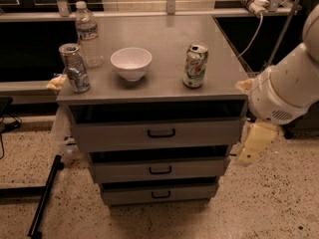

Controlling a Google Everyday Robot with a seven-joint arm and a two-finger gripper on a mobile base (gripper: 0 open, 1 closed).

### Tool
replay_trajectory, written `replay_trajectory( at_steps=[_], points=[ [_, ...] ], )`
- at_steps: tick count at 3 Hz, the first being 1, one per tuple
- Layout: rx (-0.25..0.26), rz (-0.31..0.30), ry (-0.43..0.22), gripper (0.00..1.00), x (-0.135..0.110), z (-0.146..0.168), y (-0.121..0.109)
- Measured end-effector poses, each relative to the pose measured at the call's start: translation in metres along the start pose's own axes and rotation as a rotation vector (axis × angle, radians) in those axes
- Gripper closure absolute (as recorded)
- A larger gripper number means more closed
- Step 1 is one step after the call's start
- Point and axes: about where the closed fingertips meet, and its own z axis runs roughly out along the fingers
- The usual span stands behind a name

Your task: Open top drawer

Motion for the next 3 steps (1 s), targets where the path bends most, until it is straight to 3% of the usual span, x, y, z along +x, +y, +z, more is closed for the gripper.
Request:
replay_trajectory(
  at_steps=[2,3],
  points=[
    [-0.02,0.004,-0.048,0.0,0.01,0.073,0.003],
    [-0.066,0.025,-0.101,0.0,0.017,0.129,0.008]
  ],
)
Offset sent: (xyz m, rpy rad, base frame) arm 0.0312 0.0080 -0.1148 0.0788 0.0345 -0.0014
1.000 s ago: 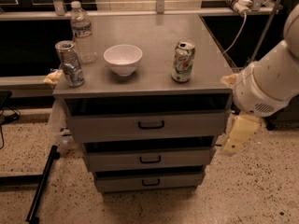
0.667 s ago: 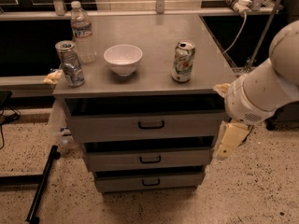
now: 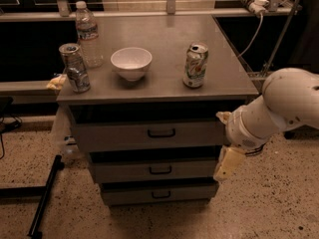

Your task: Open top drawer

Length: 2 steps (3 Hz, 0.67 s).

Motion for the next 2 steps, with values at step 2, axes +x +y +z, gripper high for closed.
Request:
replay_trajectory(
  at_steps=[2],
  points=[
    [0.025,-0.025,0.007,0.0,0.0052,0.0036,-0.0008]
  ],
)
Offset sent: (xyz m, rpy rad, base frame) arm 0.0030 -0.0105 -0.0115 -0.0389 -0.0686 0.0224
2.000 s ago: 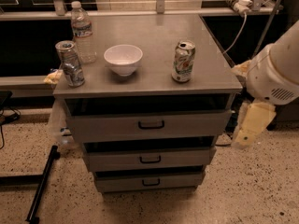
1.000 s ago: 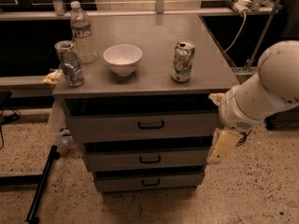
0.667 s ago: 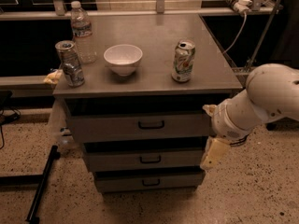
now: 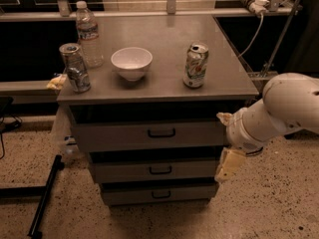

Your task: Open top drawer

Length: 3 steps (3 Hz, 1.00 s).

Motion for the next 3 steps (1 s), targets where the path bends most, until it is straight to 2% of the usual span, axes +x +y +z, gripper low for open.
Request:
replay_trajectory(
  at_steps=[1,2,3],
  points=[
    [0.045,-0.034,-0.014,0.0,0.007,0.01,-0.013],
    [0.064,-0.05,-0.045,0.0,0.01,0.027,-0.031],
    [0.06,-0.057,-0.065,0.0,0.011,0.043,-0.045]
  ],
)
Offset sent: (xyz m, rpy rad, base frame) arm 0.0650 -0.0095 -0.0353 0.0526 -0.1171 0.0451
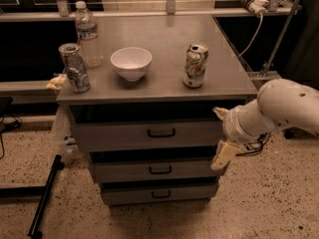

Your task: Open top drawer

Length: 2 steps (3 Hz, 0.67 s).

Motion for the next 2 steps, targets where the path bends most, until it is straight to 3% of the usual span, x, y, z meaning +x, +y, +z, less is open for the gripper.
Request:
replay_trajectory(
  at_steps=[2],
  points=[
    [-0.06,-0.009,-0.027,0.0,0.002,0.043,-0.021]
  ],
)
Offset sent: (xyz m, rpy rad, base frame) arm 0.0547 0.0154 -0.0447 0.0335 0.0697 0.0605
